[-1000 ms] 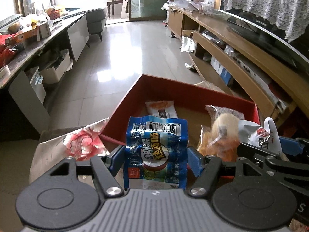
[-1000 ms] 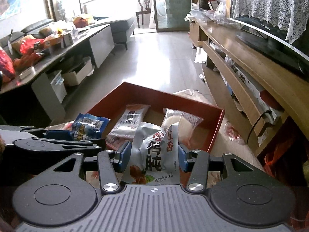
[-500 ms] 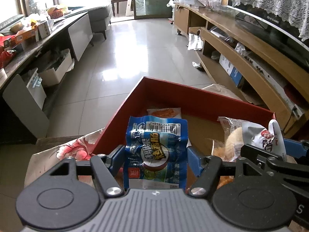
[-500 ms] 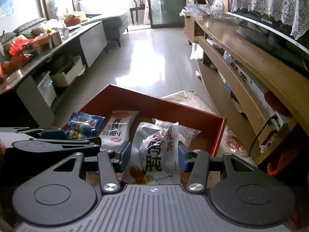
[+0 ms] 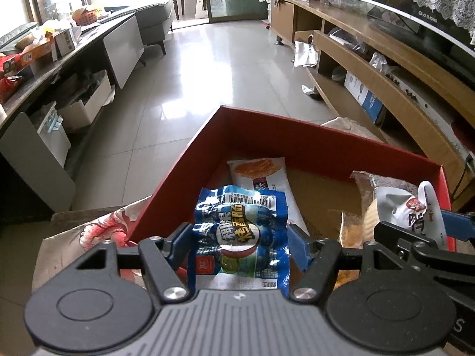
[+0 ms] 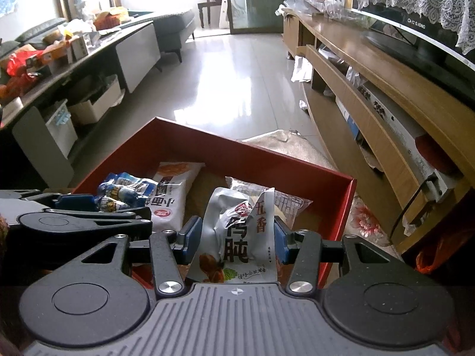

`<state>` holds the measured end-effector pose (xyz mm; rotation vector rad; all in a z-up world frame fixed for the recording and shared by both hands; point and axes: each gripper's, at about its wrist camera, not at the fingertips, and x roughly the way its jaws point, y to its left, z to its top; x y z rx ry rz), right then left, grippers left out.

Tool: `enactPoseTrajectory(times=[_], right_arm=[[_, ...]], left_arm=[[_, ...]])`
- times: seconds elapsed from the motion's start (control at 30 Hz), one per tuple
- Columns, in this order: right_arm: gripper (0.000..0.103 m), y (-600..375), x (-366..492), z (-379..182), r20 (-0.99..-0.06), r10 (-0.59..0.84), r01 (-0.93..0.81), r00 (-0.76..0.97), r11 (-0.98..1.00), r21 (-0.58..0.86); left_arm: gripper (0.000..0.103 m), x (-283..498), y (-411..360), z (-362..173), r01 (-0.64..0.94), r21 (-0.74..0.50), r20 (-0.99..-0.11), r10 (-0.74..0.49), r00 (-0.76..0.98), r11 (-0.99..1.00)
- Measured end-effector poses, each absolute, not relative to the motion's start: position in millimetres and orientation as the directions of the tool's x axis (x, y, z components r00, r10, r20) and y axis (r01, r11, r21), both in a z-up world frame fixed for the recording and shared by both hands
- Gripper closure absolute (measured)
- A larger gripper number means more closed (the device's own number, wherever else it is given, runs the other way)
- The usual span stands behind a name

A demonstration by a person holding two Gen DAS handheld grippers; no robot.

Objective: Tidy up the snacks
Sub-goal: 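Carry both packets over the red box and open both tools to drop them, then grasp the purple Wafer Biscuit packet with the left tool while the right approaches the gold packet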

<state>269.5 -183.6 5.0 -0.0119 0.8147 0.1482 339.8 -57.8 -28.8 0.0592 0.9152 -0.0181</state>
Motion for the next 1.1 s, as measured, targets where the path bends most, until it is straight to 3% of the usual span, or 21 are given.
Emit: enactPoseTrajectory(times=[1.1], right_arm=[[0.029, -178, 245, 22, -0.68, 0.07, -0.125, 0.73, 0.992, -0.033]], left_arm=[[0.023, 305, -46, -2, 0.053, 0.069, -0.752, 0.017, 0.659, 0.996]])
